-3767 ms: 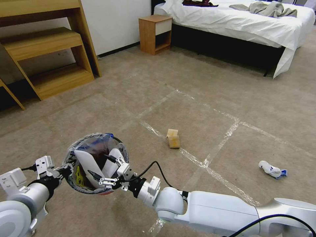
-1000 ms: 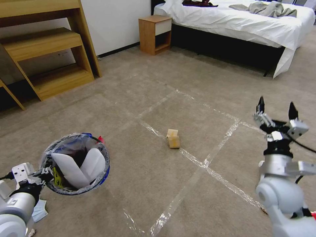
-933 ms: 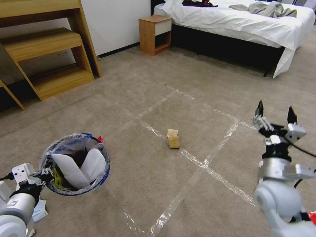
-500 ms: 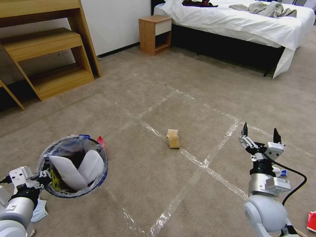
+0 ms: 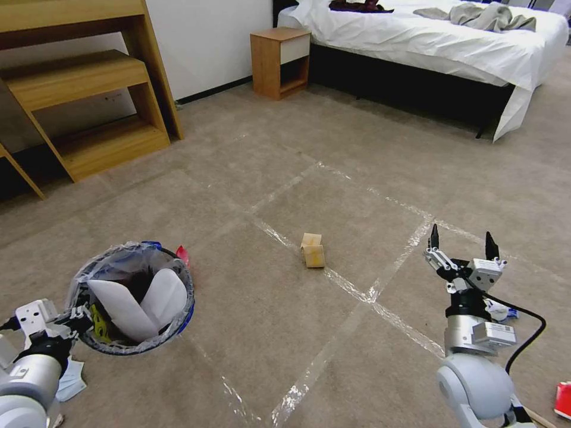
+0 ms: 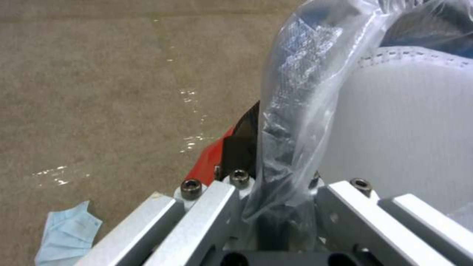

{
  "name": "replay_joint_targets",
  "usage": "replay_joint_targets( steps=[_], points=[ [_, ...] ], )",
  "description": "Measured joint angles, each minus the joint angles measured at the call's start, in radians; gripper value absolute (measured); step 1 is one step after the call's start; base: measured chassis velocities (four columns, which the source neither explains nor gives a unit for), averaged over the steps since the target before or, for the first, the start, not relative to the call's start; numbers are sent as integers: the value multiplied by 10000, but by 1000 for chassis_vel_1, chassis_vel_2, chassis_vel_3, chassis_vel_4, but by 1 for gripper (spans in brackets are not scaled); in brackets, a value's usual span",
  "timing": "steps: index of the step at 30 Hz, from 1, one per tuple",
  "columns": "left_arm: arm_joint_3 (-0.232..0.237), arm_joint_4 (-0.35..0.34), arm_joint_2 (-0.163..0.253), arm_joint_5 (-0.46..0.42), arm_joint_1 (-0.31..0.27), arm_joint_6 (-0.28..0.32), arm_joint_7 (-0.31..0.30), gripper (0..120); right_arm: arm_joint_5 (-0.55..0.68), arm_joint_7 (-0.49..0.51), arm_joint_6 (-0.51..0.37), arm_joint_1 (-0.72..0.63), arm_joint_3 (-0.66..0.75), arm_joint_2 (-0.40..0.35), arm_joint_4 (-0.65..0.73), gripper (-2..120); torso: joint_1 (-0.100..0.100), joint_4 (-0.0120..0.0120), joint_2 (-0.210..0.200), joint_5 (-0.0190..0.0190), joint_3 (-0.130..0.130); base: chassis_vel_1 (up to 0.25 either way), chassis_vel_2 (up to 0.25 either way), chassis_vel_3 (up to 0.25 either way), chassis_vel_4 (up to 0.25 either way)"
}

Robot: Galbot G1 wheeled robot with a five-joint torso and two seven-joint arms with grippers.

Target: Pick up the trash bin and place the garbage on the floor into it.

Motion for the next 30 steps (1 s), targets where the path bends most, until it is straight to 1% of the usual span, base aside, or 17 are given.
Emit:
replay_joint_targets(
  steps=[13, 30],
  points=[
    [-20, 41, 8, -22, 10, 11, -17, 1, -5, -79, -21, 105, -211, 48, -83, 99, 0, 1, 0, 0, 0, 0, 0, 0, 0],
    [32, 204, 61, -41, -195, 8, -39, 1, -108, -103, -119, 345, -515, 182, -285, 99, 1, 0, 0, 0, 1, -12, 9, 8, -8]
  ],
)
